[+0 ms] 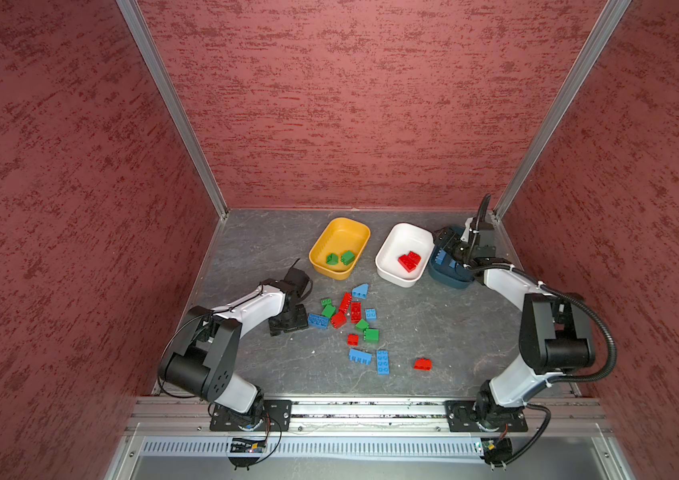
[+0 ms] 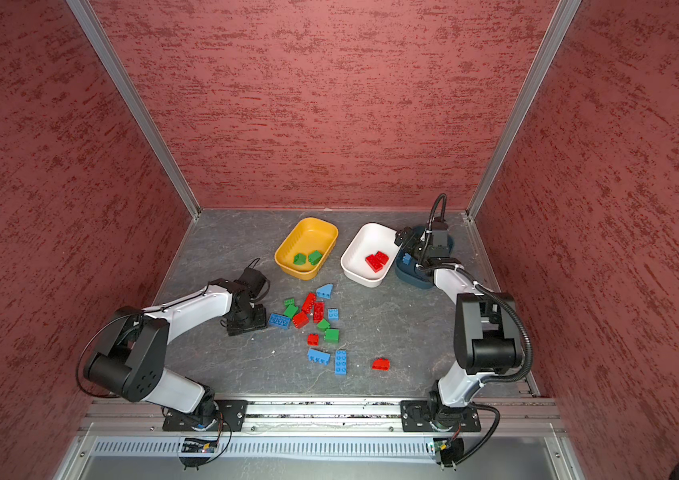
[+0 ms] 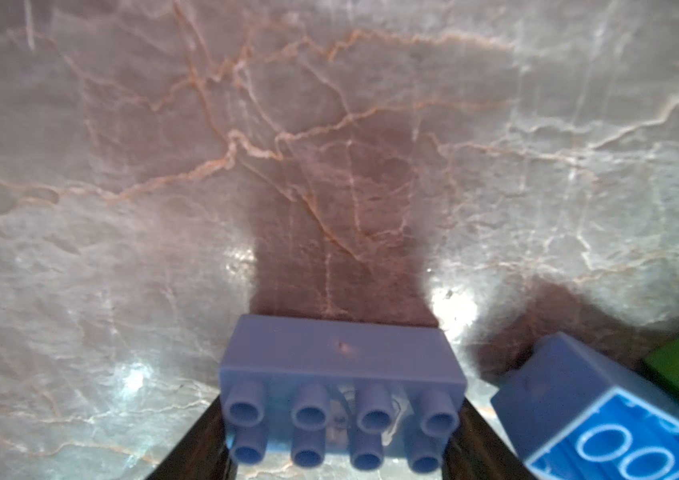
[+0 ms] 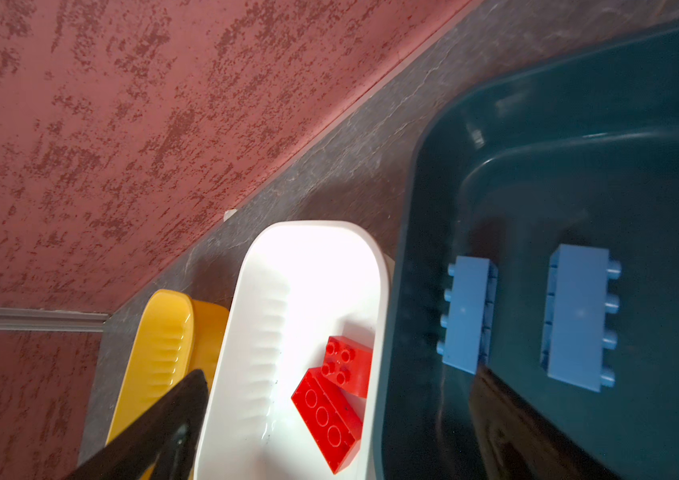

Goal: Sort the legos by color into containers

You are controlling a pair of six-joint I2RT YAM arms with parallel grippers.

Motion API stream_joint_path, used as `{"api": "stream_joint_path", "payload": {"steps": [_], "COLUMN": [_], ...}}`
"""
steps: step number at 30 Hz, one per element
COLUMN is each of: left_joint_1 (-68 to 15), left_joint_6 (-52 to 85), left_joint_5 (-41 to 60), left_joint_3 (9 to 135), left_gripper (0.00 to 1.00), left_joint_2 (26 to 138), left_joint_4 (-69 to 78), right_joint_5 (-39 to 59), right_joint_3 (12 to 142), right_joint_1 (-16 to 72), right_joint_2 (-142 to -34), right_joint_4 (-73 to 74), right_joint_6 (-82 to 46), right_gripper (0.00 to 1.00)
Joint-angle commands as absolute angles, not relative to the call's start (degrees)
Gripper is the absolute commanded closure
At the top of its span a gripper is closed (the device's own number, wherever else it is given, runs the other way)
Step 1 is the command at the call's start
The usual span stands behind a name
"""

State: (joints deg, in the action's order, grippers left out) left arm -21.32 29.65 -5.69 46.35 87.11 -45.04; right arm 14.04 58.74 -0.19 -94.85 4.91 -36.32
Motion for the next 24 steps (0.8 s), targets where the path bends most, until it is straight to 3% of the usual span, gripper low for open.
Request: {"api": "stream_joint_path", "payload": {"steps": [1, 6, 12, 17, 24], "left_joint_1": [-23.5, -26.4, -31.3, -36.0, -41.7], "left_joint_6": [29.0, 28.7, 23.8, 18.5, 9.2], "left_joint_5": [-11.0, -15.0, -11.7, -9.8, -6.1], "left_joint_3": [48.6, 50.9, 54.4, 59.5, 67.7], "left_gripper": [0.51, 0.54, 0.55, 0.55, 0.55], "left_joint_2": [86.7, 83.5, 79.6, 81.9, 89.0], "left_joint_4": [-44.2, -44.3, -38.6, -34.8, -29.6], "right_joint_5": [18.1, 21.5, 30.3, 40.8, 41.2], "right_joint_3": [57.8, 57.1, 59.9, 63.4, 70.8], "right_joint_1": [0.3, 1.6, 4.4, 7.4, 13.5], "right_joint_2": [-92.1, -90.0, -90.6, -94.2, -97.5], "right_joint_4": [8.1, 8.1, 4.0, 1.5, -12.7], "right_joint_6": [-34.7, -32.6, -28.1, -28.1, -17.6], "right_gripper": [0.01, 0.02, 0.04, 0.04, 0.08]}}
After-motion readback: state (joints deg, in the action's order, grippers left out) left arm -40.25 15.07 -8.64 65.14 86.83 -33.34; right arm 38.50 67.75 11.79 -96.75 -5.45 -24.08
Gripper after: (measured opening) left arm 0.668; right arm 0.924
